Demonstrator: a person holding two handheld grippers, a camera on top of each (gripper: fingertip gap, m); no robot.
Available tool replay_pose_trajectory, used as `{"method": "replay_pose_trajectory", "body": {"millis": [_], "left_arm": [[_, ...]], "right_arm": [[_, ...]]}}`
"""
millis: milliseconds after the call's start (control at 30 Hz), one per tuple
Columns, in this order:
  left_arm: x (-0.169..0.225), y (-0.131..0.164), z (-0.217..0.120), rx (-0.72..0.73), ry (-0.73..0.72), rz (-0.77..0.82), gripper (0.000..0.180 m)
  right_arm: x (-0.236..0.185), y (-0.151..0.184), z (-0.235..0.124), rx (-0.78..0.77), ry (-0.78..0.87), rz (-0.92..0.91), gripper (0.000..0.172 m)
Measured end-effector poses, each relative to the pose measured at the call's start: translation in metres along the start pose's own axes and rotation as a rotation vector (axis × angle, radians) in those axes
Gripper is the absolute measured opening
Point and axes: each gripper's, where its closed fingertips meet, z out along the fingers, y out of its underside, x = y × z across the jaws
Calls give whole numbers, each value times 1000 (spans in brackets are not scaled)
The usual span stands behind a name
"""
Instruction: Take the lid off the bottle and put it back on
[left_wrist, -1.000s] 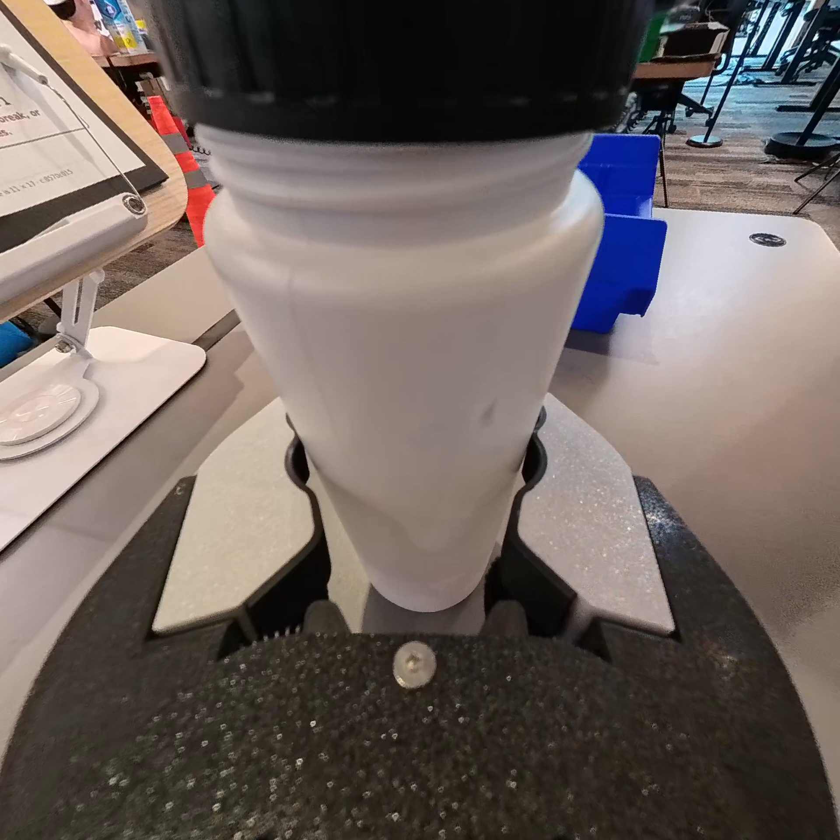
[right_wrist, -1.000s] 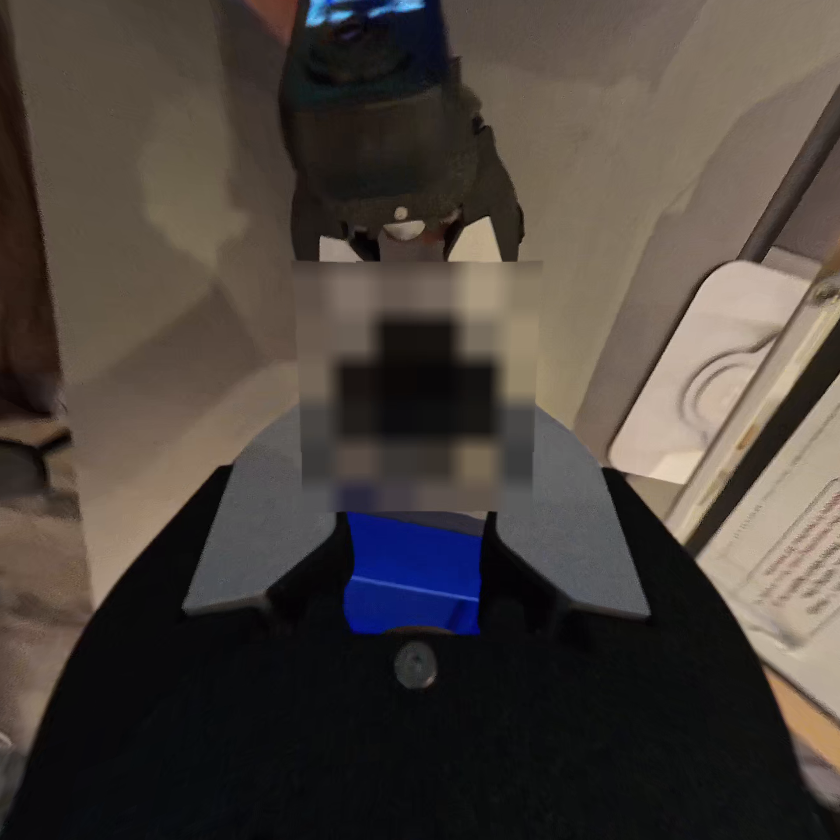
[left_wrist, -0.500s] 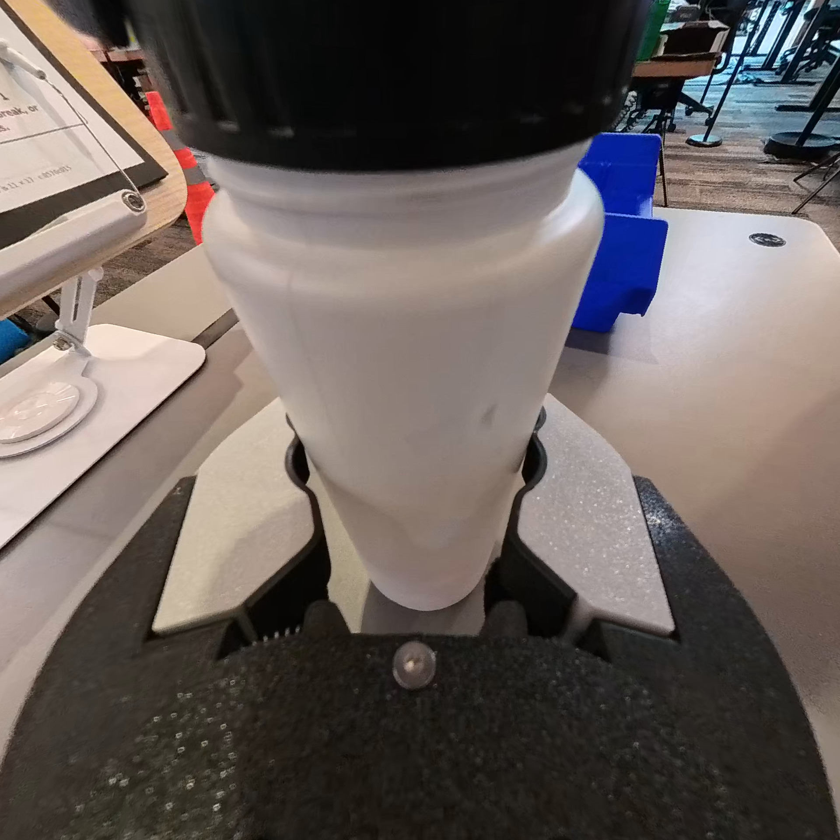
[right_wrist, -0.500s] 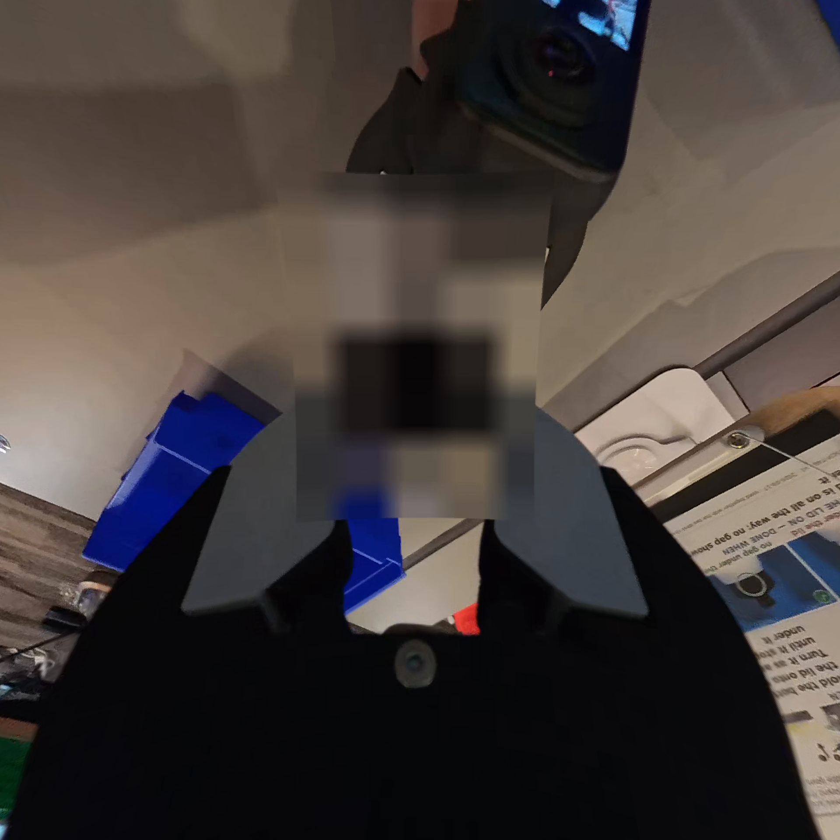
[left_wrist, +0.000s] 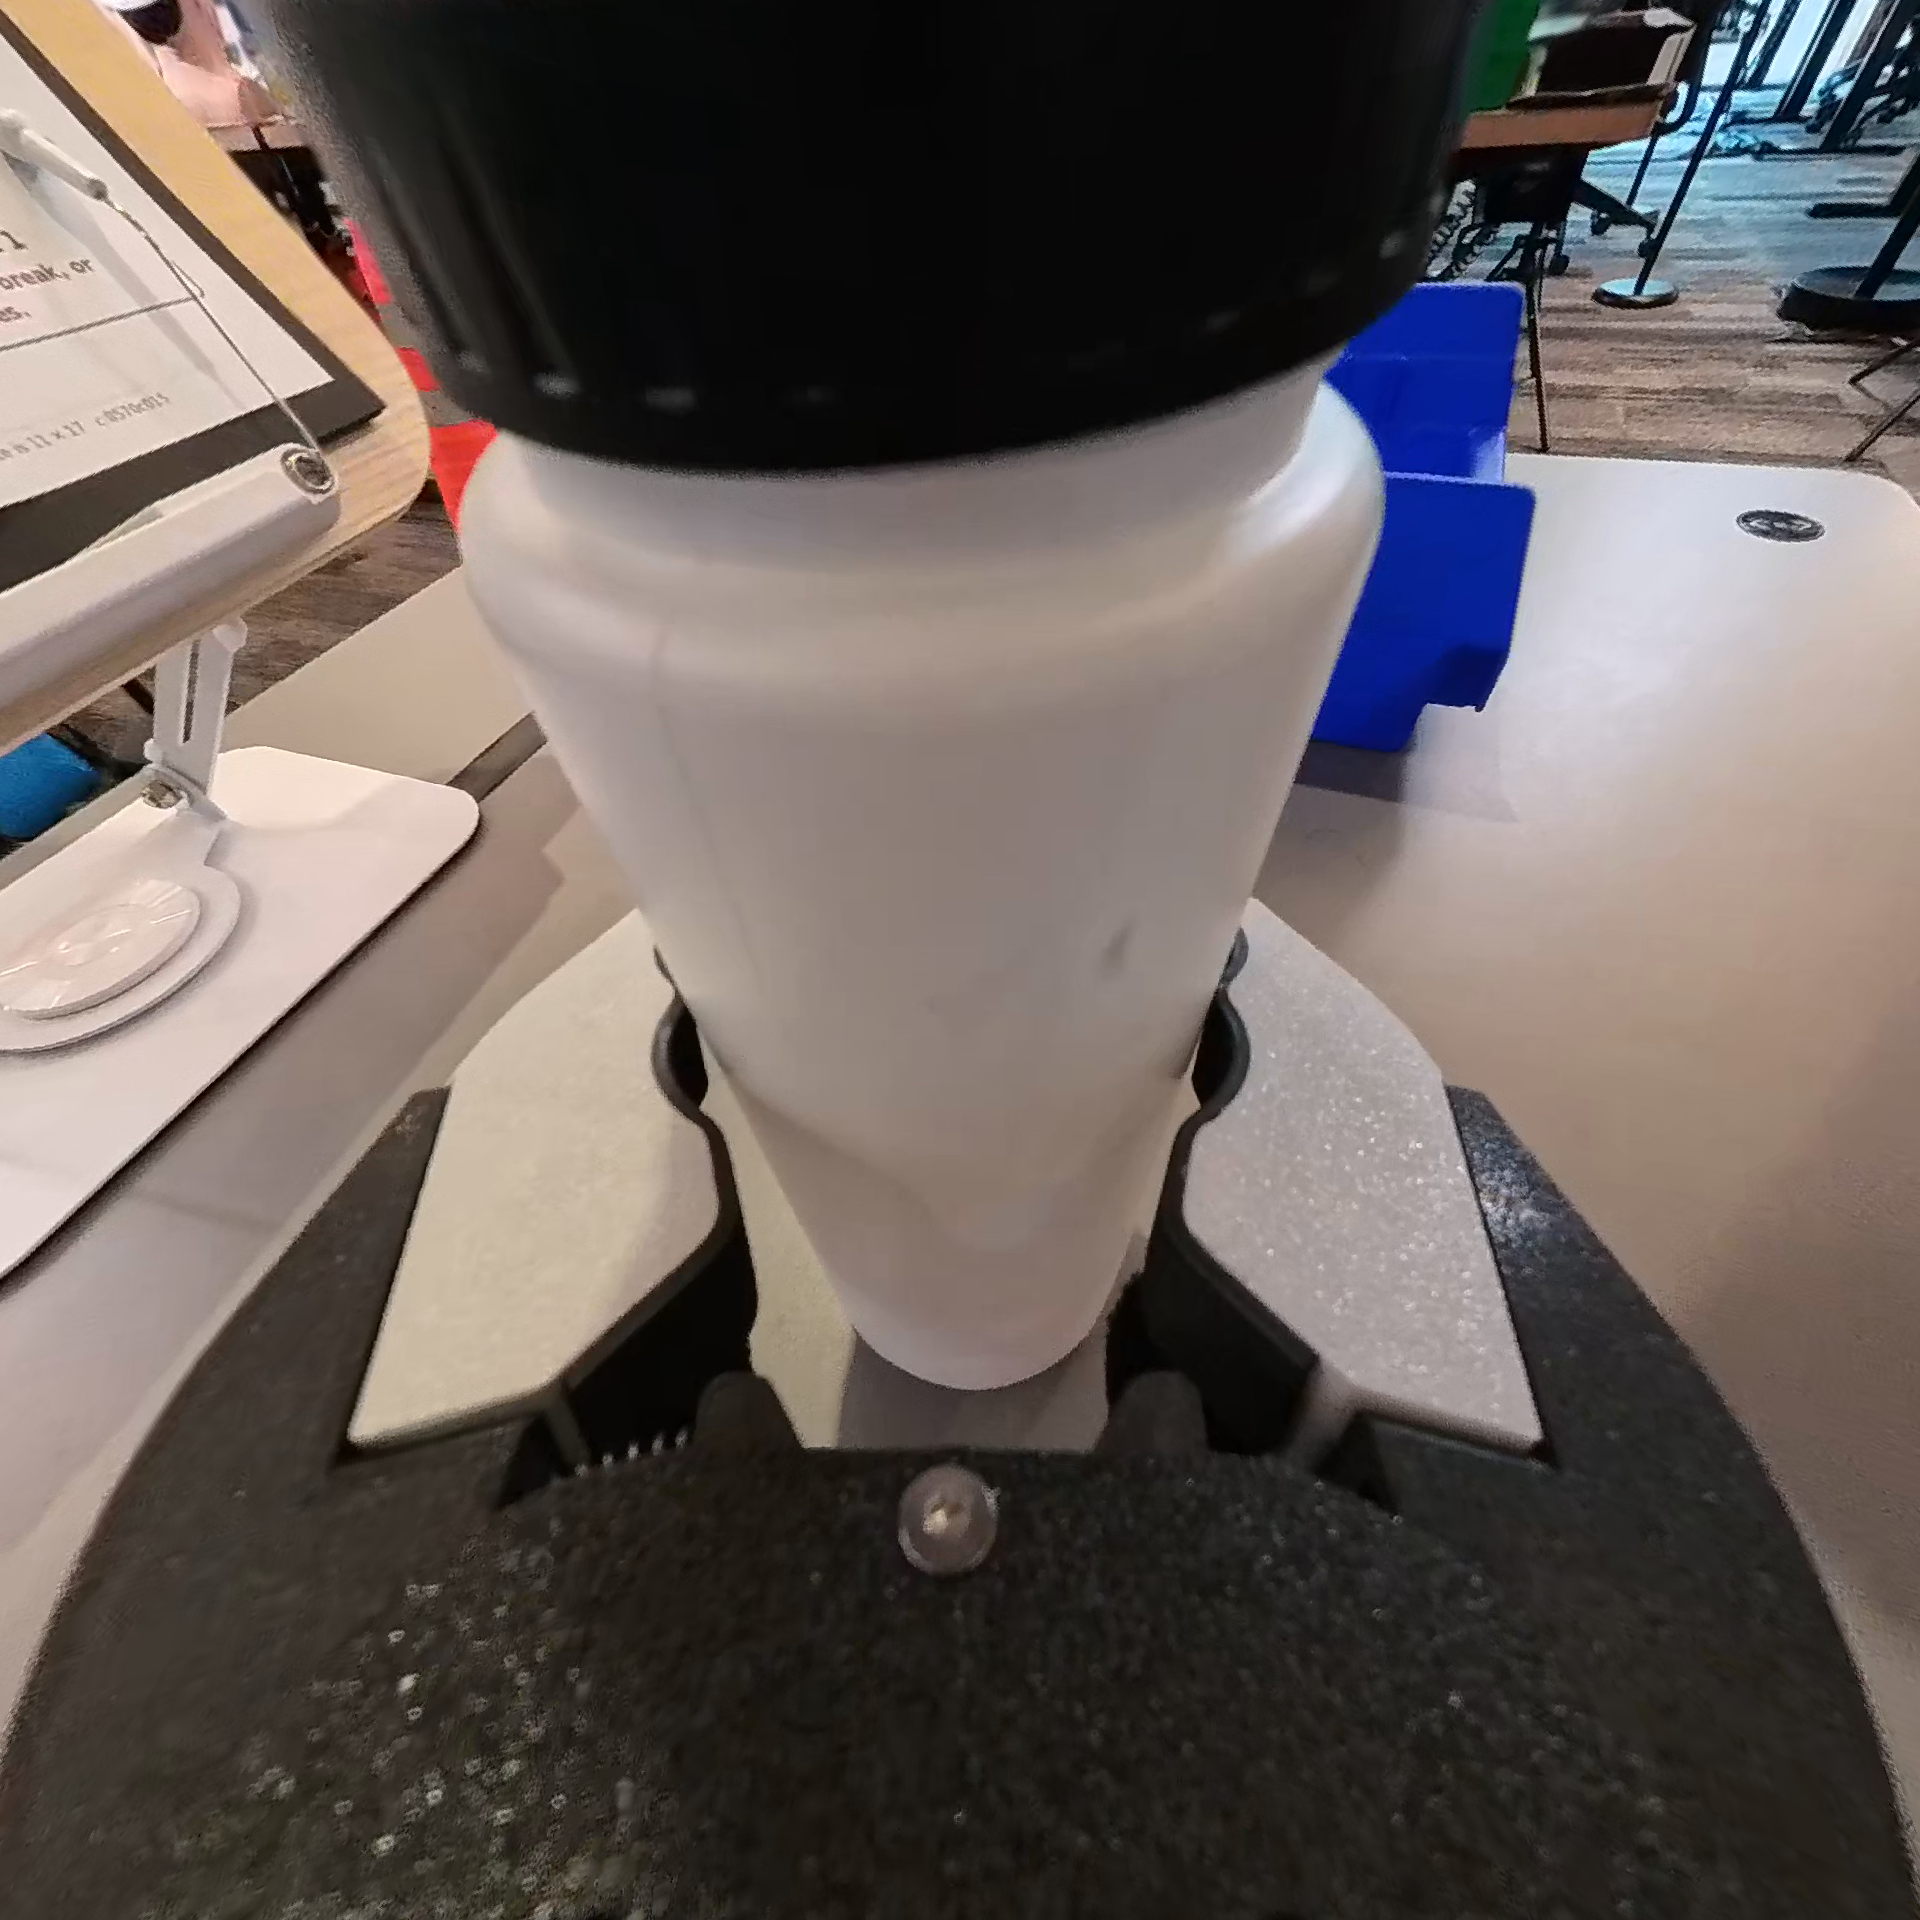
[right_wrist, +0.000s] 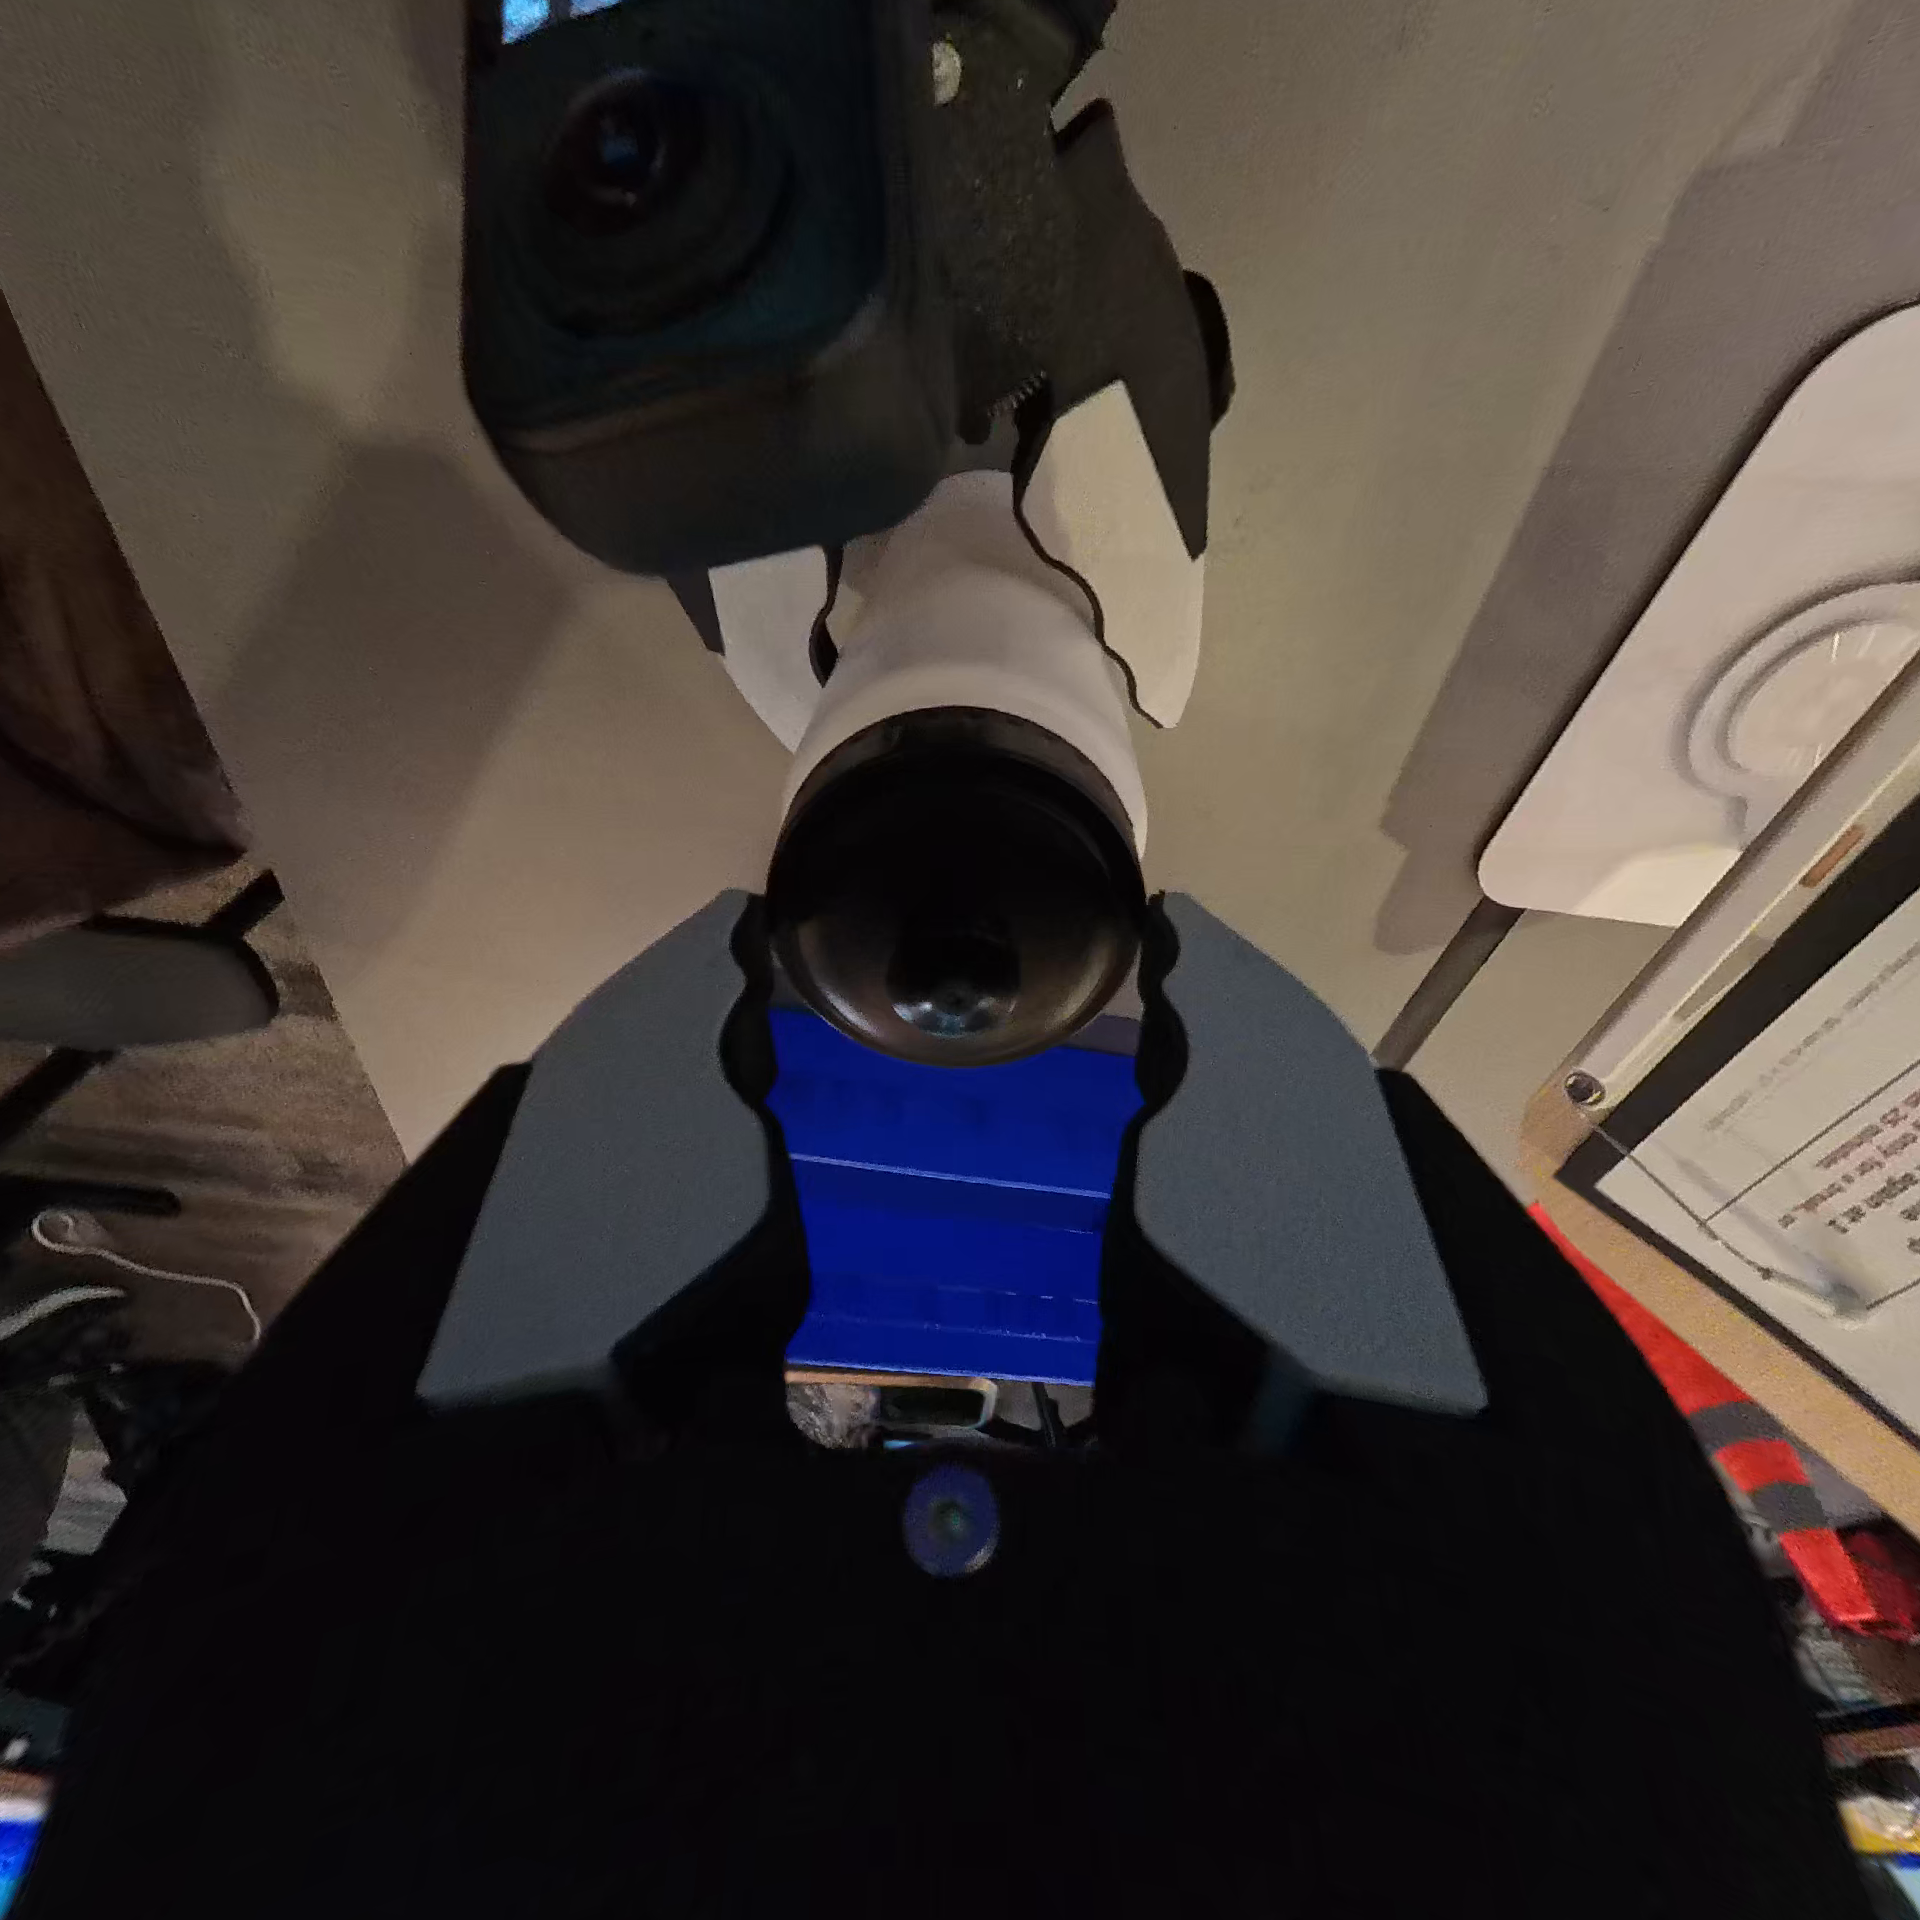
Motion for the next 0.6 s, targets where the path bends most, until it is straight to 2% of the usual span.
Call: {"method": "replay_pose_trajectory", "body": {"millis": [167, 400, 533, 600], "left_arm": [[1, 0, 1, -5, -2, 0, 93], [-2, 0, 1, 0, -6, -18, 93], [-2, 0, 2, 2, -5, -21, 93], [-2, 0, 1, 2, -5, -20, 93]], "right_arm": [[-2, 1, -1, 28, 45, 171, 68], [2, 2, -1, 48, 14, 442, 68], [3, -1, -2, 86, 17, 472, 70], [4, -1, -5, 112, 30, 470, 82]]}}
